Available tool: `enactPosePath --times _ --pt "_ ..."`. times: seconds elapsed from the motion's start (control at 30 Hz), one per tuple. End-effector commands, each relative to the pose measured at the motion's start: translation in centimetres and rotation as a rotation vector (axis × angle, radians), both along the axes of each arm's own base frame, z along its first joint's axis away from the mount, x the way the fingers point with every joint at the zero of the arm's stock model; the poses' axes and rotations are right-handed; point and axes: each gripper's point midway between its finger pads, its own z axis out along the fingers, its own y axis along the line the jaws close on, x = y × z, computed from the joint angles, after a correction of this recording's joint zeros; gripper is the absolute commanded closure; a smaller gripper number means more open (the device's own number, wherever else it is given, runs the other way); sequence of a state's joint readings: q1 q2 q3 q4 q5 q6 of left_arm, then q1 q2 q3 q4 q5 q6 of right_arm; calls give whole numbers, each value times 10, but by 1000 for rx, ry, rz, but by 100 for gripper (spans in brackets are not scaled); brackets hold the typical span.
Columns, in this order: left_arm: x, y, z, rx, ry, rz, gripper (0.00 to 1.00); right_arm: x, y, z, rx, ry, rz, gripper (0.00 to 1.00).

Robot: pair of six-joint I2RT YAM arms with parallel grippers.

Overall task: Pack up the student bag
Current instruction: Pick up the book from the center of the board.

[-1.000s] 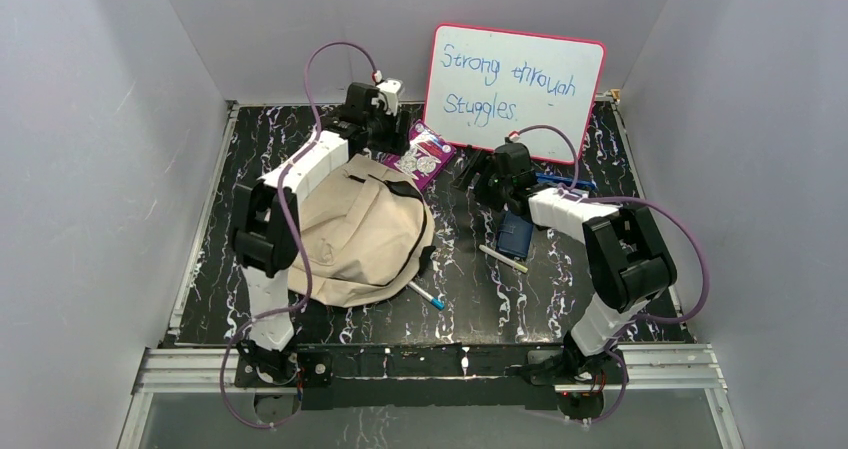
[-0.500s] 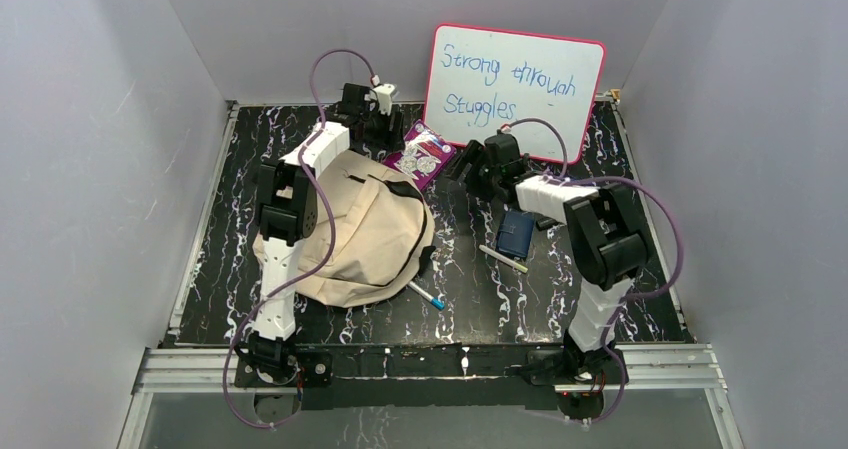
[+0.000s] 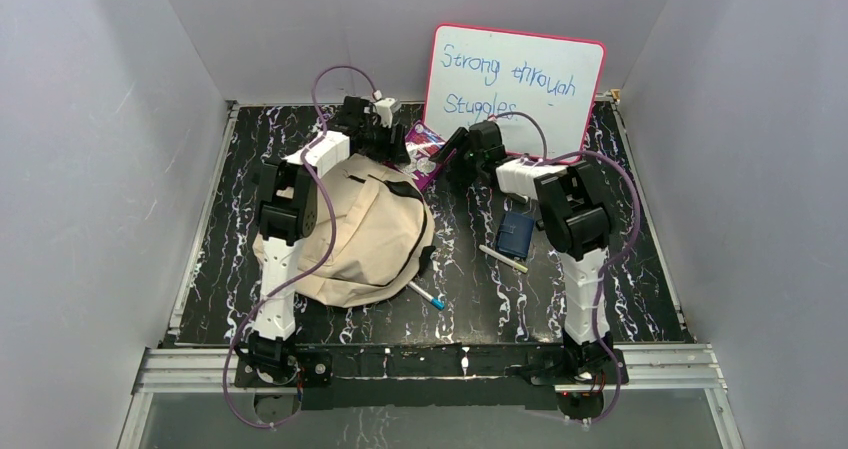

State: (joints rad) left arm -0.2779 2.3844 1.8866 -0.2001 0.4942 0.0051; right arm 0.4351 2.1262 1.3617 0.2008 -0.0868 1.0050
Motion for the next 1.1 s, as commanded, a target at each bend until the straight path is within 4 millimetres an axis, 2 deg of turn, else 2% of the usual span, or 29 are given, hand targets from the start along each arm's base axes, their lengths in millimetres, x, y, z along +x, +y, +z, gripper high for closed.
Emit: enactPosePath --times 0.0,0.13,0.33,0.5,0.63,0.73,0.9,1.07 --pt "-17 0 4 -26 16 -26 39 4 24 2 73 4 61 23" --pt "-29 3 3 -35 54 -4 40 -7 36 -6 91 25 85 25" --pt "-53 10 4 -21 83 0 40 -34 56 -5 107 34 141 26" --pt "-78 15 4 -29 121 8 42 -56 60 -8 116 43 143 26" --pt "-90 10 7 -50 137 -5 43 -60 59 -17 120 58 129 26" --pt "-96 6 4 -59 156 -16 45 -54 63 -17 129 31 141 27" --pt "-105 -4 -1 -47 170 -50 46 -49 85 15 242 -125 256 31" --pt "-107 -8 -2 -44 172 -60 46 -53 91 58 325 -276 315 35"
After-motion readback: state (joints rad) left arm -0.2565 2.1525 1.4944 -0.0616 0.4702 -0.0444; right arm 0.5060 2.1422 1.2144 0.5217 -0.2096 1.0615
